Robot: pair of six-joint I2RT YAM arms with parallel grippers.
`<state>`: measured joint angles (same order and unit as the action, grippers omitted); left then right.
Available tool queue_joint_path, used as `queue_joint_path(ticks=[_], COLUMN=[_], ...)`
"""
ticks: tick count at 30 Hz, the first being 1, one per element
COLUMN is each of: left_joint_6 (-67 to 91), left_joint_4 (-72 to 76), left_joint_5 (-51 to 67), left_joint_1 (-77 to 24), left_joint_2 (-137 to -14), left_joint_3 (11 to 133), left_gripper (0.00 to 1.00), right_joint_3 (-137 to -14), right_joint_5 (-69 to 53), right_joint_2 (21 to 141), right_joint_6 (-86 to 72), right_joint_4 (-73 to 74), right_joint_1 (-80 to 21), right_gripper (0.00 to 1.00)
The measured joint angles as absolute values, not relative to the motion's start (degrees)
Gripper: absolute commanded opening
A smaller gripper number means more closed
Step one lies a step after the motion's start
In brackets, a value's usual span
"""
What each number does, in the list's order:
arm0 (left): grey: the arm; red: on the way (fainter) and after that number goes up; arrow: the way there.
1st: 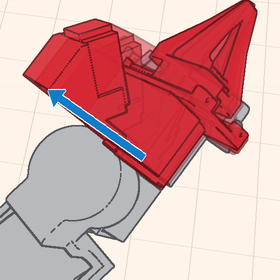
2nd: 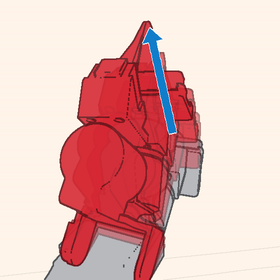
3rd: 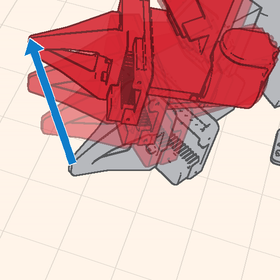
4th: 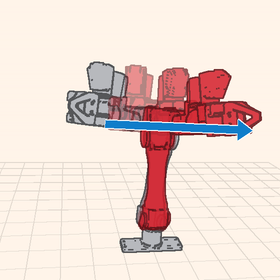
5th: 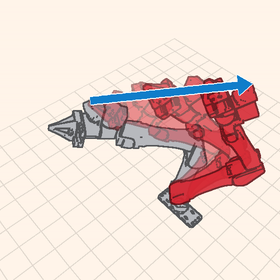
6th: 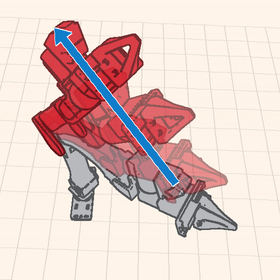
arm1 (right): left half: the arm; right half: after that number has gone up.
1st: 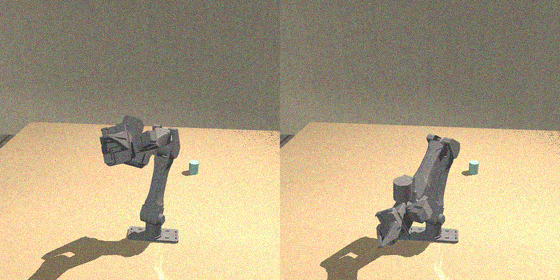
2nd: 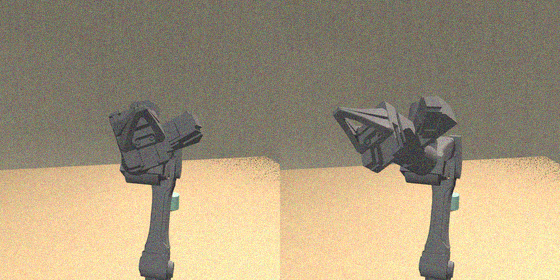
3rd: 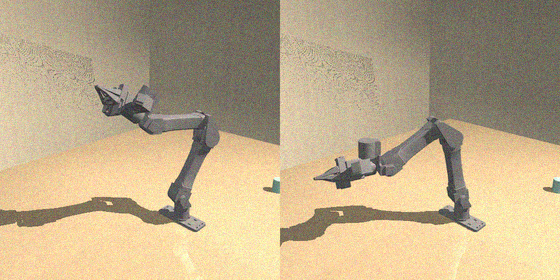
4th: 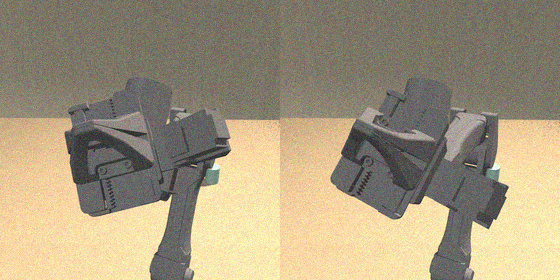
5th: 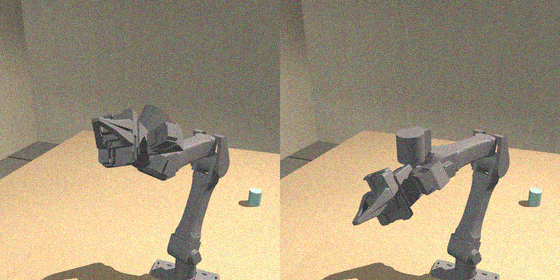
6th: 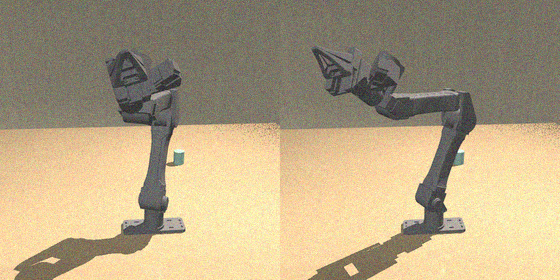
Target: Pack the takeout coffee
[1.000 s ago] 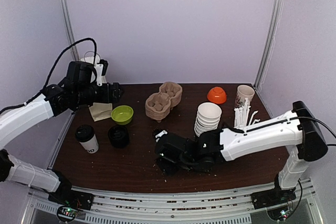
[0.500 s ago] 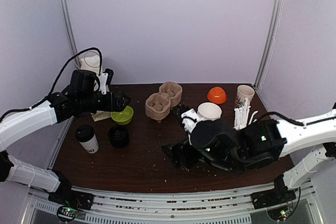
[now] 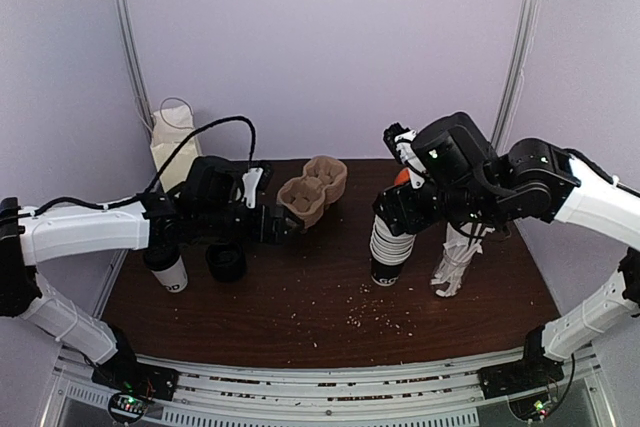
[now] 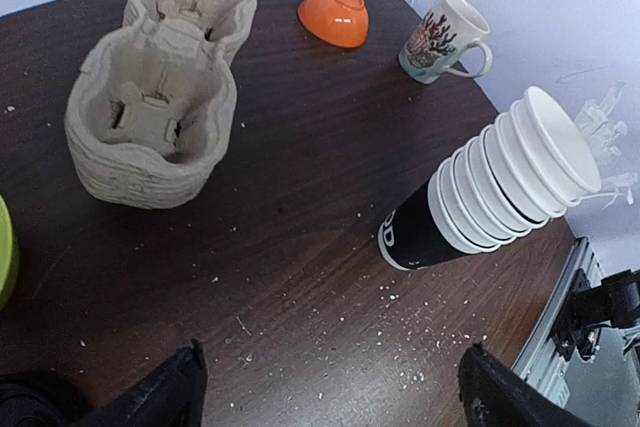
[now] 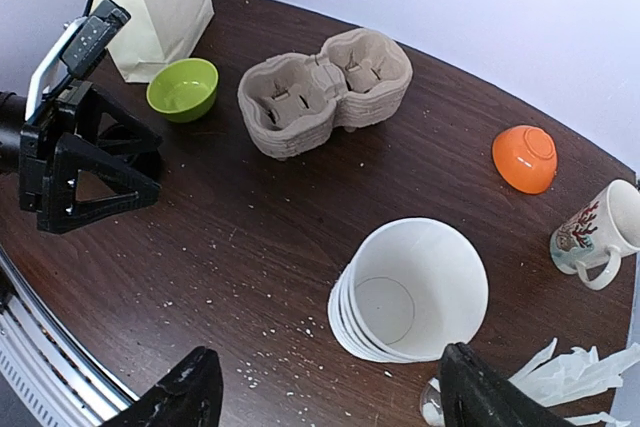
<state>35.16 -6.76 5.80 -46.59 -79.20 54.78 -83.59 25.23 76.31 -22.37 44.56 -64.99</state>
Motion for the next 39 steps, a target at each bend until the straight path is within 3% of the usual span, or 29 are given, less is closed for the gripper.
queue_joint_path(ticks=[16, 29, 39], left_joint_6=[38.33, 38.52, 38.54], left_joint_4=[-3.92, -3.25, -3.01], left_joint_5=[7.42, 7.94, 8.05], left_joint_1=[-48.49, -48.49, -48.49], left_joint_2=[-84.9, -84.86, -84.86], left_joint_3=[54.76, 51.75, 50.74], left_gripper=[0.88, 0.87, 0.87], right_joint_3=[-85.54, -83.64, -81.69], right_joint_5=[16.8, 12.51, 11.73], right_joint_2=[86.3, 92.29, 94.11], right_joint_6=[-13.41, -11.73, -11.38], right_joint_4=[45.65, 44.84, 43.59], right_joint_1=[-55.44, -53.84, -53.63], right_gripper=[0.72, 0.59, 0.43])
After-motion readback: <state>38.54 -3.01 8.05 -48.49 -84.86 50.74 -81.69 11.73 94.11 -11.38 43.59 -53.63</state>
